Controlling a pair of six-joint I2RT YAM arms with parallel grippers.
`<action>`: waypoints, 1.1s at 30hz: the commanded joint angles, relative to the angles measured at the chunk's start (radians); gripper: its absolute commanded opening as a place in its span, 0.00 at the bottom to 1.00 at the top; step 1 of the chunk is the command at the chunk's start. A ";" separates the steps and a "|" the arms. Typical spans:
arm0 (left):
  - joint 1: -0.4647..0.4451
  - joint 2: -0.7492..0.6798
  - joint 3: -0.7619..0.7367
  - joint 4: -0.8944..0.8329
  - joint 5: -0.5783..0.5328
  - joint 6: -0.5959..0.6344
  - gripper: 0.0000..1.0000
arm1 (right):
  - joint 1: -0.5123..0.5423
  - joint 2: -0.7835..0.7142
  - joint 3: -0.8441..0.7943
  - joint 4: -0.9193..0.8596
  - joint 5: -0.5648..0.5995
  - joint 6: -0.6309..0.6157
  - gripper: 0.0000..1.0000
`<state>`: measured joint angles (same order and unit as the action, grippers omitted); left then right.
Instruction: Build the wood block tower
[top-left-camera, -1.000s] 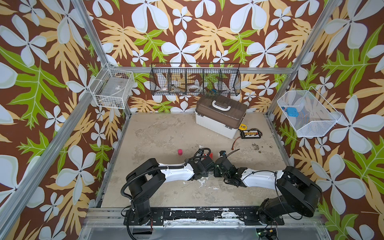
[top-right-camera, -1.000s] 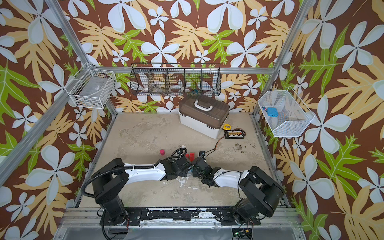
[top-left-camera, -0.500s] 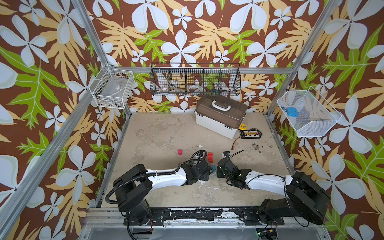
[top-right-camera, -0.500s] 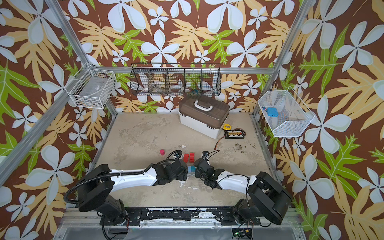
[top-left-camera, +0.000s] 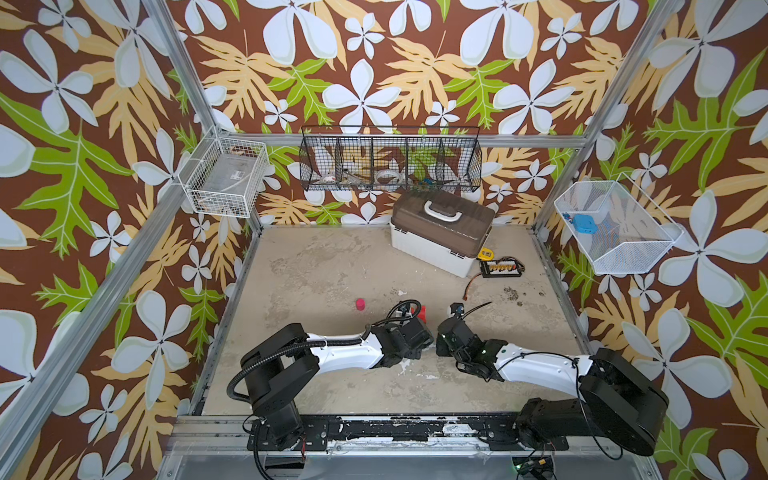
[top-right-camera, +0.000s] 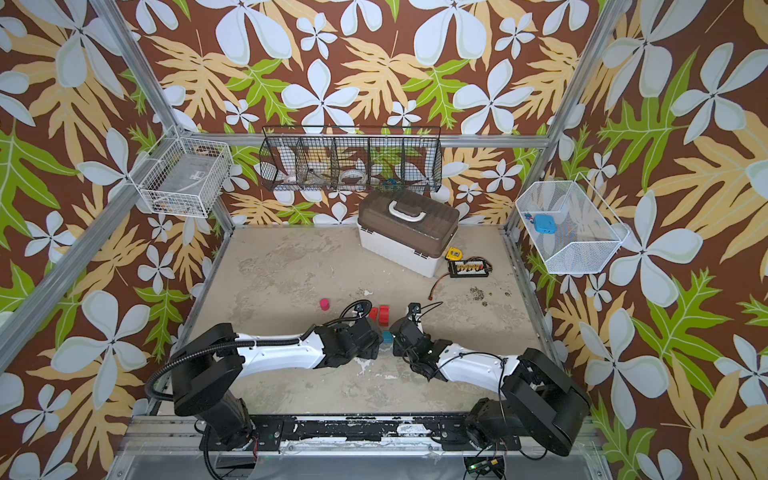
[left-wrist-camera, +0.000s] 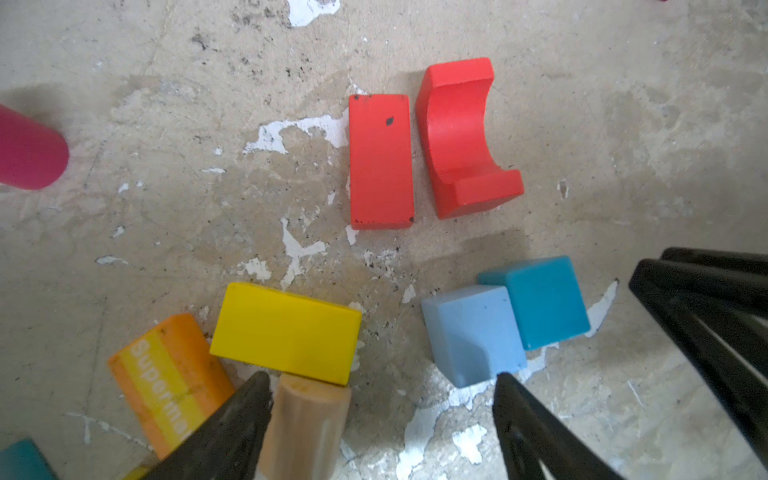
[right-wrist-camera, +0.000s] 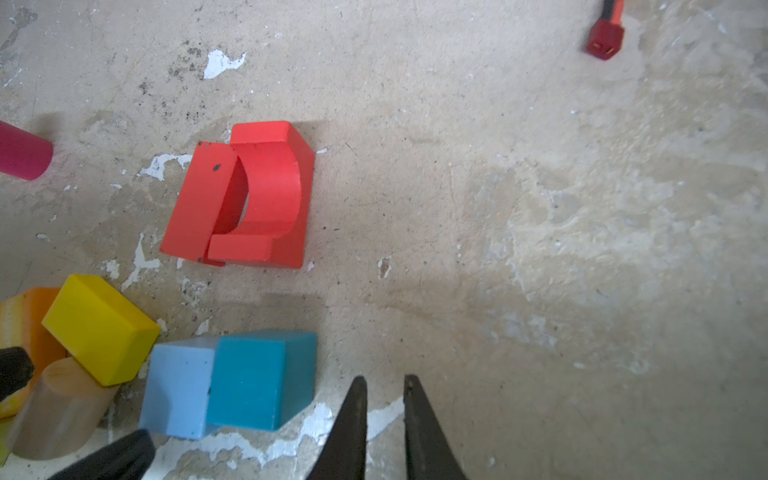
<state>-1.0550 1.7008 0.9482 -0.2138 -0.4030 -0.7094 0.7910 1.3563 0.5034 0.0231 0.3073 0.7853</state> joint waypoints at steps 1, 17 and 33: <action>-0.002 0.006 0.009 -0.021 -0.026 -0.004 0.85 | 0.000 0.006 0.003 0.000 0.013 0.006 0.19; -0.020 0.006 0.020 -0.052 -0.038 -0.007 0.85 | 0.000 0.013 0.003 0.005 0.009 0.005 0.19; -0.025 0.054 0.057 -0.088 -0.077 -0.015 0.87 | -0.001 0.013 -0.002 0.007 0.007 0.005 0.19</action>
<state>-1.0763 1.7615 1.0004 -0.2867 -0.4545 -0.7132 0.7906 1.3697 0.5034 0.0235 0.3096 0.7853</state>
